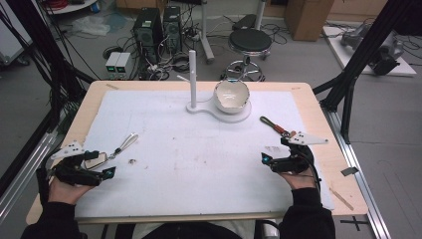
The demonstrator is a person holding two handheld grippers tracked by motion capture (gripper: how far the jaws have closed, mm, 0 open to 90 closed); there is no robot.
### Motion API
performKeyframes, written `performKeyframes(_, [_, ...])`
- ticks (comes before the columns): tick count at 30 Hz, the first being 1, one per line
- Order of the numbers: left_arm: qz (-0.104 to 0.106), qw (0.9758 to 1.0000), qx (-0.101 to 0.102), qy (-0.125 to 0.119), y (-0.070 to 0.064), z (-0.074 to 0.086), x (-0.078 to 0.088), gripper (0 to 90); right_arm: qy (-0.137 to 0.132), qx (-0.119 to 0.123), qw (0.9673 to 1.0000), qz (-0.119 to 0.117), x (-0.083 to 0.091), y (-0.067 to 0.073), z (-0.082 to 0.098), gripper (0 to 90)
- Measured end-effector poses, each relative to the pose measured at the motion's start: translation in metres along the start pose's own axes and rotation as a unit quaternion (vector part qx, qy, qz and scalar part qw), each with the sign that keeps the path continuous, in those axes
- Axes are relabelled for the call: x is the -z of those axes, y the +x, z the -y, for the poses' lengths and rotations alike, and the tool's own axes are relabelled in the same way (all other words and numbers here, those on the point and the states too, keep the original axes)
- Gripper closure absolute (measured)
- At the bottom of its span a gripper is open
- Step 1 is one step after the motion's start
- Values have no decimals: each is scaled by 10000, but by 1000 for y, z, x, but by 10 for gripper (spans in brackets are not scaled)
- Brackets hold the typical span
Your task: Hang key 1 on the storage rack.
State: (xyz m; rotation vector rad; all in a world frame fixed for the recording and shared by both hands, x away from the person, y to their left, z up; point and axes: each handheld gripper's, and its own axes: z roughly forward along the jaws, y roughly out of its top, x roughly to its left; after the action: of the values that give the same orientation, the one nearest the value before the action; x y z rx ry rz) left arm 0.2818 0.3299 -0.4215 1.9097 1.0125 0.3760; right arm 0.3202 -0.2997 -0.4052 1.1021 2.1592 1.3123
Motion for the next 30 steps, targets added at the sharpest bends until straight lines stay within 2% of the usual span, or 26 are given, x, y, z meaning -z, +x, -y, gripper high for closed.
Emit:
performKeyframes(8, [-10, 10000, 20, -40, 1, 0, 1, 22, 113, -66, 9997, 219, -2, -9, -11, 5])
performKeyframes(11, [-17, 10000, -35, -2, -1, 0, 1, 22, 124, -92, 9997, 188, -3, -12, -14, 6])
performKeyframes(15, [-111, 9999, -66, -61, 1, 0, 1, 22, 112, -86, 9999, 19, -7, -17, -18, 6])
performKeyframes(22, [-164, 9998, -46, -87, 2, 3, 4, 22, 383, -63, 9991, 151, -21, -34, -29, 6])
performKeyframes(26, [-198, 9996, -60, -200, 1, 3, 7, 23, 419, -3, 9988, 244, -25, -40, -36, 6])
performKeyframes(30, [-197, 9996, -53, -209, 1, 3, 7, 23, 463, -12, 9985, 307, -27, -42, -39, 6])
